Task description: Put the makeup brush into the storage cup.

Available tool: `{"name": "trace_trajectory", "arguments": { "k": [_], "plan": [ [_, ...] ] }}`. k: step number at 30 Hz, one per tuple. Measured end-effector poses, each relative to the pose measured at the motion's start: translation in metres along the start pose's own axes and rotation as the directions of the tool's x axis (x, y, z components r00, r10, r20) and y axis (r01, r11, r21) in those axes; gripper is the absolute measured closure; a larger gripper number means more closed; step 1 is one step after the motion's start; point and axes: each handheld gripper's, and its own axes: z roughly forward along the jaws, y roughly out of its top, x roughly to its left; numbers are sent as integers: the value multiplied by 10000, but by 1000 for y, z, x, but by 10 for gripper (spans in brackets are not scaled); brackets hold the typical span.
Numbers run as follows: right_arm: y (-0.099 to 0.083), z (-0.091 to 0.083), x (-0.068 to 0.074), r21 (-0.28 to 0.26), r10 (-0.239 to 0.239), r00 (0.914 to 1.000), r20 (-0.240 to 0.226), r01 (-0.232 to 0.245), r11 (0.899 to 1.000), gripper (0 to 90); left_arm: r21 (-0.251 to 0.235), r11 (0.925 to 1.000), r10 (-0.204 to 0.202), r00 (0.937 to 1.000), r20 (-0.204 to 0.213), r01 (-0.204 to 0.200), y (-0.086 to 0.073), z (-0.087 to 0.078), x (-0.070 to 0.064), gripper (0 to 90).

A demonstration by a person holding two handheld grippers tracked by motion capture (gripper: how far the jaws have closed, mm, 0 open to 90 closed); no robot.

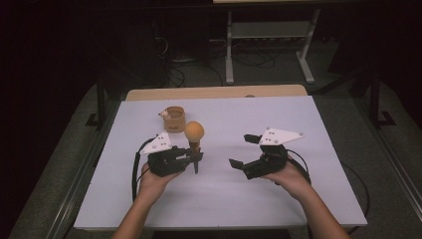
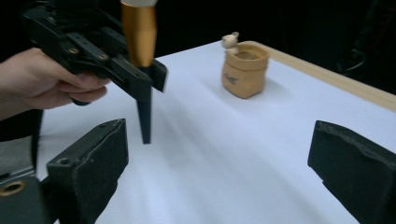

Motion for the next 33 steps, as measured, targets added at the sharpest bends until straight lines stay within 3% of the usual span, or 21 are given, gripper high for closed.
{"name": "trace_trajectory", "arguments": {
  "k": [15, 33],
  "plan": [
    [-20, -37, -12, -333, 586, 9934, 990, -555, 9979, 44, -311, 9995, 45, 9990, -446, -59, 11, -14, 24, 742],
    [-50, -62, -18, -299, 878, 9817, 1691, -839, 9960, 26, -614, 9981, 44, 9948, -1015, -107, 23, -19, 51, 742]
  ]
}}
